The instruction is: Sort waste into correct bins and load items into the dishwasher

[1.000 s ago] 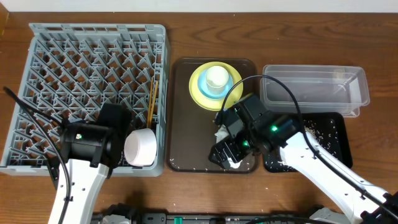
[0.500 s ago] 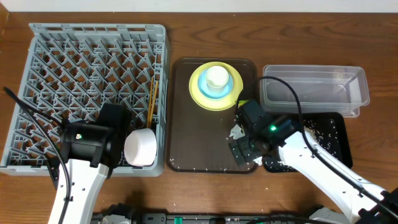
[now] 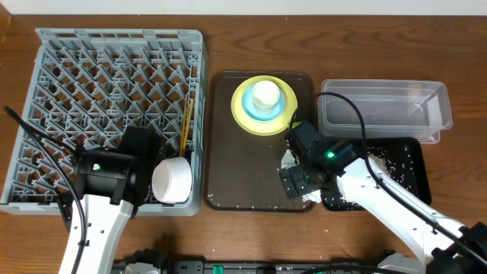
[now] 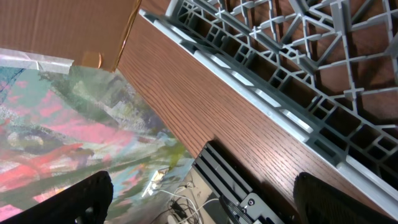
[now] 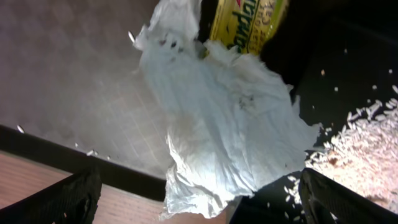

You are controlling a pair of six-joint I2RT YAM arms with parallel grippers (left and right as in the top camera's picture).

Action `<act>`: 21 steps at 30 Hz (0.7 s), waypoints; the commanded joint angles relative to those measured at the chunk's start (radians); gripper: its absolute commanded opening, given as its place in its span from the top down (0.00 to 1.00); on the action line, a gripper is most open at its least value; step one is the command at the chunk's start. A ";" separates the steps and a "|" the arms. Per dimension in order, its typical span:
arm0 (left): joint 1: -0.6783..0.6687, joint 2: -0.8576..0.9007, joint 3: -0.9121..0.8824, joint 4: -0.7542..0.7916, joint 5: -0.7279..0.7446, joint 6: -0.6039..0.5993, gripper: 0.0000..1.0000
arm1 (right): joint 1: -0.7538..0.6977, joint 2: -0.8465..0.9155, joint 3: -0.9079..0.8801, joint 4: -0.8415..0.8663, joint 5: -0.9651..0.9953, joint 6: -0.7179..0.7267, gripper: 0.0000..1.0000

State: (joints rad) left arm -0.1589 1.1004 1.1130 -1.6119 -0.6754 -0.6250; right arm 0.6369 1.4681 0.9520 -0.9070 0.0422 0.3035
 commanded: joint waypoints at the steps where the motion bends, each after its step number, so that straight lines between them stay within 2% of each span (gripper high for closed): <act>1: 0.003 -0.003 0.002 -0.074 -0.004 -0.008 0.07 | 0.029 0.034 -0.014 0.037 -0.014 0.015 0.04; 9: 0.003 -0.003 0.002 -0.074 -0.004 -0.008 0.07 | 0.142 0.140 -0.014 0.150 -0.022 0.019 0.08; 15: 0.003 -0.003 0.002 -0.074 -0.004 -0.008 0.07 | 0.214 0.269 -0.014 0.205 0.050 0.086 0.09; 18: 0.003 -0.003 0.002 -0.074 -0.004 -0.008 0.07 | 0.231 0.328 -0.014 0.224 0.043 0.086 0.30; 19: 0.003 -0.003 0.002 -0.074 -0.004 -0.008 0.07 | 0.235 0.340 -0.013 0.223 0.039 0.085 0.44; 20: 0.003 -0.003 0.002 -0.074 -0.004 -0.008 0.06 | 0.235 0.346 -0.013 0.220 0.035 0.085 0.61; 21: 0.003 -0.003 0.002 -0.074 -0.004 -0.008 0.06 | 0.235 0.346 -0.009 0.213 0.032 0.085 0.93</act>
State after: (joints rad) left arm -0.1589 1.1004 1.1126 -1.6119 -0.6758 -0.6254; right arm 0.8635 1.7542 0.9638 -0.6815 0.0544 0.3717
